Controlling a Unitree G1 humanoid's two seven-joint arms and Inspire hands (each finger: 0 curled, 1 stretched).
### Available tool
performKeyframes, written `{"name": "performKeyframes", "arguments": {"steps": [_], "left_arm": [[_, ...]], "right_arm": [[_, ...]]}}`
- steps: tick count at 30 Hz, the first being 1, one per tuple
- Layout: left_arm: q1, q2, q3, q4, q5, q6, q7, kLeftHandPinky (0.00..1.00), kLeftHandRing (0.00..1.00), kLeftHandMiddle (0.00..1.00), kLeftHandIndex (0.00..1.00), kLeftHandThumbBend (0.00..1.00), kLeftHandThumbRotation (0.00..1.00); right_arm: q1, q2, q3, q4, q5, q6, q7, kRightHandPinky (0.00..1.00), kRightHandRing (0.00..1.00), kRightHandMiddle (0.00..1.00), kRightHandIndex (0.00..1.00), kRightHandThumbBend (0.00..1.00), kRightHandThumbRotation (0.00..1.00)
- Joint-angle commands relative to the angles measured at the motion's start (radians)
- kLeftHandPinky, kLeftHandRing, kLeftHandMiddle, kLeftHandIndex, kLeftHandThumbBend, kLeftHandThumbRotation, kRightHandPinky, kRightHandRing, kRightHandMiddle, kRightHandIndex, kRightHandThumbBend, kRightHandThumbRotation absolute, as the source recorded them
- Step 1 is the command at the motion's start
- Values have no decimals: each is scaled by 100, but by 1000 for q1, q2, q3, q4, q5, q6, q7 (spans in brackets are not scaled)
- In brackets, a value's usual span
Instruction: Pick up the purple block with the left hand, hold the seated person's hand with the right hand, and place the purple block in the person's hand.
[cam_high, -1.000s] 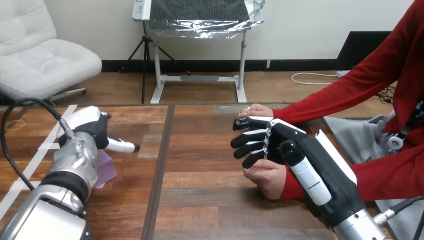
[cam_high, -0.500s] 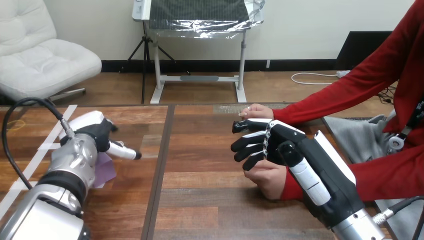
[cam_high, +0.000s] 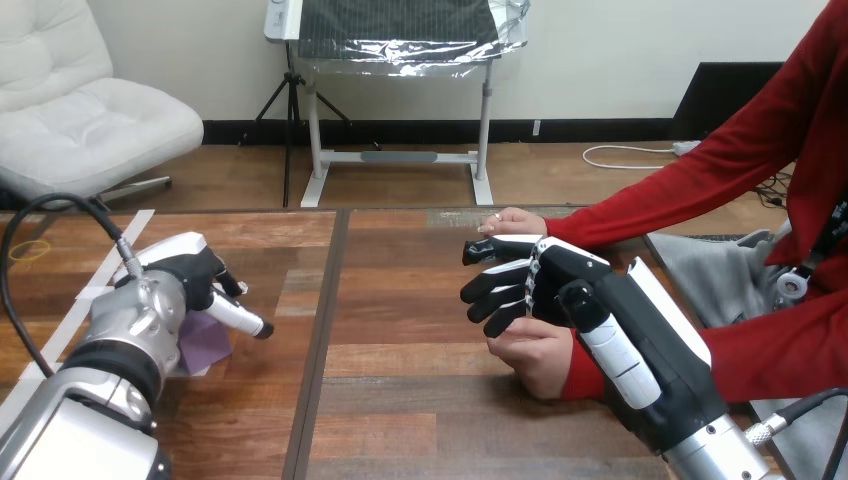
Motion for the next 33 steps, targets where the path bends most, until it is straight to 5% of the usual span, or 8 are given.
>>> {"name": "performKeyframes", "arguments": {"steps": [1,11,20,33], "left_arm": [[-86,30,-12,-2,17,-12,-5,53,70,76,76,69,30],[-85,30,-39,2,50,-2,-4,62,75,79,79,67,32],[-75,26,-55,3,77,10,29,58,72,76,77,65,31],[-70,21,-72,7,103,36,40,74,80,78,74,56,32]], "right_arm": [[-62,-1,-9,-5,0,-22,1,51,59,63,72,80,97],[-60,0,-9,-3,-3,-38,3,51,58,62,72,80,97],[-51,-2,-9,-10,-5,-36,1,50,57,62,71,80,98],[-46,-1,-9,-14,-5,-34,-1,50,58,62,72,80,98]]}}
